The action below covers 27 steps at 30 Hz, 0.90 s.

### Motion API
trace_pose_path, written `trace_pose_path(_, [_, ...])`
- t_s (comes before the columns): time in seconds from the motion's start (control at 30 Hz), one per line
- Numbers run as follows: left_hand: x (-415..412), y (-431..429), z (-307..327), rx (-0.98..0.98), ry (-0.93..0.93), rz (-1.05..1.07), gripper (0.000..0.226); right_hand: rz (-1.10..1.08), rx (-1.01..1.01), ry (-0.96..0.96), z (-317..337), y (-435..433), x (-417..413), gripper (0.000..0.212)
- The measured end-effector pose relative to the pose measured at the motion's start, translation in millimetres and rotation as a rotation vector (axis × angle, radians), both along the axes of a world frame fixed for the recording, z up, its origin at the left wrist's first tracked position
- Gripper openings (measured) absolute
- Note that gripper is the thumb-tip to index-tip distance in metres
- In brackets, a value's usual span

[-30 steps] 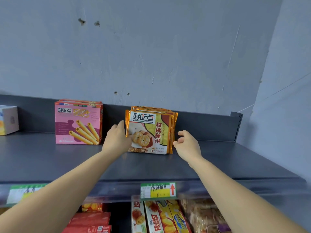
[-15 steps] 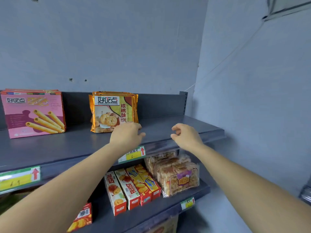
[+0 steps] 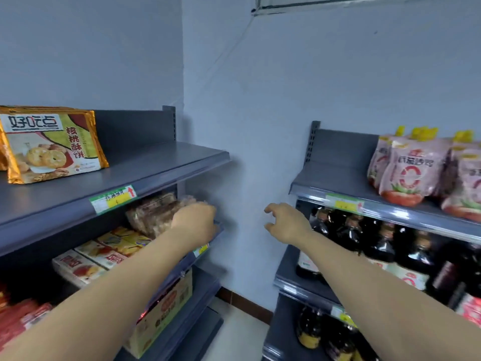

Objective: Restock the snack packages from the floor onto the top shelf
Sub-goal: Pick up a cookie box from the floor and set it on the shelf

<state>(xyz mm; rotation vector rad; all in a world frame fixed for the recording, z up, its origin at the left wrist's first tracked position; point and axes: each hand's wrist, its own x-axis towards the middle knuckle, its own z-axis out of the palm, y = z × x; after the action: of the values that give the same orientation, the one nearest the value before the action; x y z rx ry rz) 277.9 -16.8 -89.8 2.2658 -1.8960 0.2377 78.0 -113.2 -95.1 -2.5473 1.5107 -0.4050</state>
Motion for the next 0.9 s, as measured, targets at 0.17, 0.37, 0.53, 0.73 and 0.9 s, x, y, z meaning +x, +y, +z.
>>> trace_pose_path(0.17, [-81.8,-4.3,-19.5,0.075,-0.003,-0.154,0.039,-0.146,0.042,0.046,-23.3,30.1,-98.4,0.047])
trace_pose_path(0.37, [-194.4,-1.6,-42.4,0.122,0.003,-0.344,0.038,-0.356,0.076,0.08,-47.9,80.3,-222.7,0.045])
trace_pose_path(0.53, [-294.5,19.4,-64.1,0.185,-0.001,-0.517,0.031,-0.502,0.128,0.164,-66.0,143.4,-330.8,0.042])
trace_pose_path(0.73, [-407.2,48.9,-88.5,0.211,-0.013,-0.725,0.024,-0.71,0.186,0.191,-91.9,219.4,-440.1,0.035])
trace_pose_path(0.9, [-499.1,63.8,-111.2,0.255,-0.074,-0.877,0.028,-0.869,0.292,0.172,-112.7,267.9,-511.7,0.035])
